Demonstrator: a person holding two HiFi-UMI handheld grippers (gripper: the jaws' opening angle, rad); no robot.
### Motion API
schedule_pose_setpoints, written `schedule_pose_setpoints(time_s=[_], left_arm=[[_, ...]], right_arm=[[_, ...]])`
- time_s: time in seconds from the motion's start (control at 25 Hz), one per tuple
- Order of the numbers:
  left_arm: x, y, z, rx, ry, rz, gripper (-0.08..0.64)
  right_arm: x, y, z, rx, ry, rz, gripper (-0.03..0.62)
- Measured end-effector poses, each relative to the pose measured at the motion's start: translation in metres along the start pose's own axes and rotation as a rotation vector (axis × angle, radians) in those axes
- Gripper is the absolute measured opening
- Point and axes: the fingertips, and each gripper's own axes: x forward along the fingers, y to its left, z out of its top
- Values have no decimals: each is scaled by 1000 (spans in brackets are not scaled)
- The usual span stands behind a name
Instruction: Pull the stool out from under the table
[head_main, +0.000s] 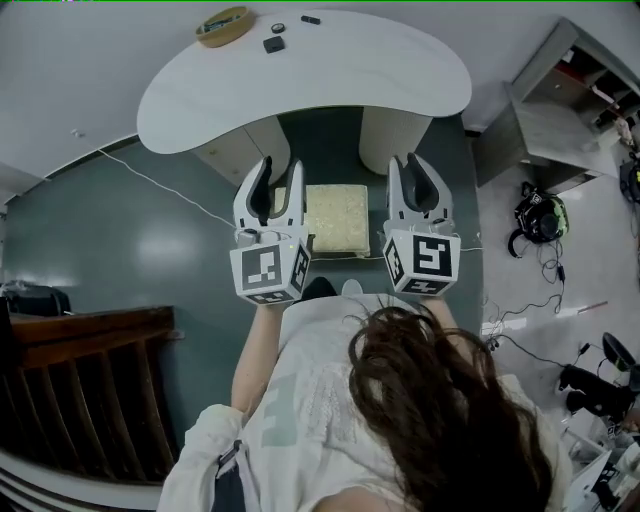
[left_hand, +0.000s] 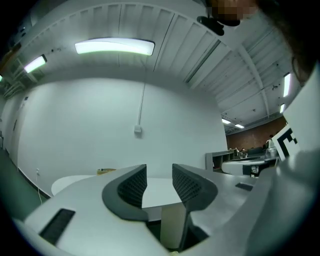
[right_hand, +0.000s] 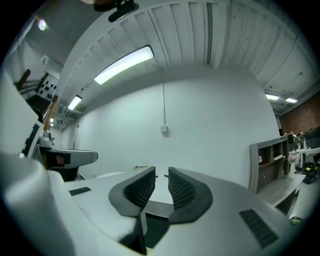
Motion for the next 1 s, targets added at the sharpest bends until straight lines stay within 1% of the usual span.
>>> schedule_pose_setpoints(time_s=[0.08,0.16,0.2,0.36,0.56,0.72,0.88,1.0], left_arm=[[-11,-3,10,31,-31,24,126],[-16,-5,14,48,-45,44,68],[-18,-5,13,46,-45,50,53],[-28,-9,-1,34,-16,54,35],[-35,-9,-8,57,11,60,31],[-35,-8,-9,38,15,57,31],[-34,-7,-7,42,18,63,31],[-34,-6,-8,40,21,70,32]], right_arm=[[-6,8,7,2,-22,33,69],[-8,10,9,2,-34,42,49],[-9,10,9,5,-33,40,43],[-15,13,-4,-7,3,45,31],[-21,14,-14,-4,21,46,31],[-23,15,-17,-6,31,46,31],[-23,13,-16,-23,37,42,31],[-25,12,-18,-12,43,51,29]])
